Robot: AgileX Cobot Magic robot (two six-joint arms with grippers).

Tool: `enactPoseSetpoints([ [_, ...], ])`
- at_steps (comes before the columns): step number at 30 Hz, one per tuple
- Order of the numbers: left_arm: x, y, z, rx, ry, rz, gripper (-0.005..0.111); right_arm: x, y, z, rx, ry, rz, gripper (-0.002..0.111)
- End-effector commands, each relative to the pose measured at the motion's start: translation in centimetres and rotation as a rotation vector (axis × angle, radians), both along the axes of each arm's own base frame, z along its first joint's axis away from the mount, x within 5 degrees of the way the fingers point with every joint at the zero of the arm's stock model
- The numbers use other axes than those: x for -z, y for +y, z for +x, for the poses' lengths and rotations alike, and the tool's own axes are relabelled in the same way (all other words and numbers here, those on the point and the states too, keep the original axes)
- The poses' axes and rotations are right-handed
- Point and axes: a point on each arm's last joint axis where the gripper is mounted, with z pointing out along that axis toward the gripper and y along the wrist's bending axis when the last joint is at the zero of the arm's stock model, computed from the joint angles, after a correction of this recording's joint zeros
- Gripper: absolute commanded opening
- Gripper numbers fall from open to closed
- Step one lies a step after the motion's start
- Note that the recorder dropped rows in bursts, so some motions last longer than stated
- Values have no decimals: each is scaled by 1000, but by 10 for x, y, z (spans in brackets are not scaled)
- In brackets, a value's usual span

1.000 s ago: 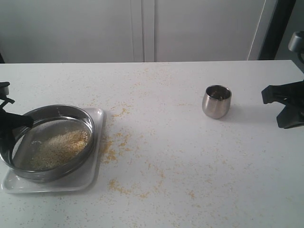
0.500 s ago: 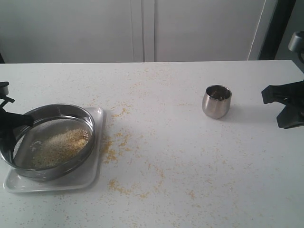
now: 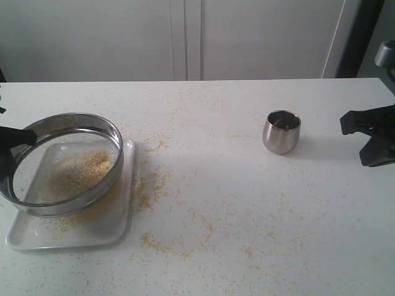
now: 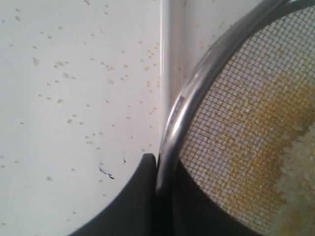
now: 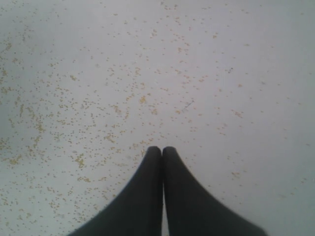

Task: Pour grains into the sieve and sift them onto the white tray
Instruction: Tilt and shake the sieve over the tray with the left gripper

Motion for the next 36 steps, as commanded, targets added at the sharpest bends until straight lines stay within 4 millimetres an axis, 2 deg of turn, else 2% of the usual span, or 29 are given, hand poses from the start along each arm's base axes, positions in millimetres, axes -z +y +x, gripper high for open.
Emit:
enactPoseSetpoints([
  [1,-3,10,-3,-47,6,-29,0,-2,-1,-1,3,-16,-1,0],
  [3,1,9,-3,-69,39,-61,0,-2,-1,-1,3,-16,-1,0],
  [5,2,-2,-3,-71,51,-144,0,-2,-1,-1,3,-16,-1,0],
  [8,-7,-23,2,165,-57,-189,0,-2,-1,-1,3,-16,-1,0],
  [9,-7,-20,3,178,-79,-164,0,-2,-1,-1,3,-16,-1,0],
  [11,1,4,5,25,-68,-168,0,-2,-1,-1,3,-16,-1,0],
  [12,7,13,3,-113,-16,-225,0,-2,-1,-1,3,-16,-1,0],
  [13,8,12,1,-141,17,-259,0,-2,-1,-1,3,-16,-1,0],
  [15,2,-7,1,-36,8,-346,0,-2,-1,-1,3,-16,-1,0],
  [16,-4,-15,3,121,-67,-301,0,-2,-1,-1,3,-16,-1,0],
  [17,-4,-8,5,135,-110,-231,0,-2,-1,-1,3,-16,-1,0],
  [19,9,16,3,-85,-50,-237,0,-2,-1,-1,3,-16,-1,0],
  [21,13,19,-1,-184,23,-309,0,-2,-1,-1,3,-16,-1,0],
  [23,5,-1,-3,-102,29,-382,0,-2,-1,-1,3,-16,-1,0],
  [25,-2,-14,-3,79,-44,-309,0,-2,-1,-1,3,-16,-1,0],
  [27,0,-7,-2,78,-57,-222,0,-2,-1,-1,3,-16,-1,0],
  [29,6,7,-4,-50,-2,-170,0,-2,-1,-1,3,-16,-1,0],
  [31,10,11,-7,-134,69,-173,0,-2,-1,-1,3,-16,-1,0],
  [33,9,-2,-9,-91,94,-206,0,-2,-1,-1,3,-16,-1,0],
  [36,1,-26,-9,71,62,-183,0,-2,-1,-1,3,-16,-1,0],
])
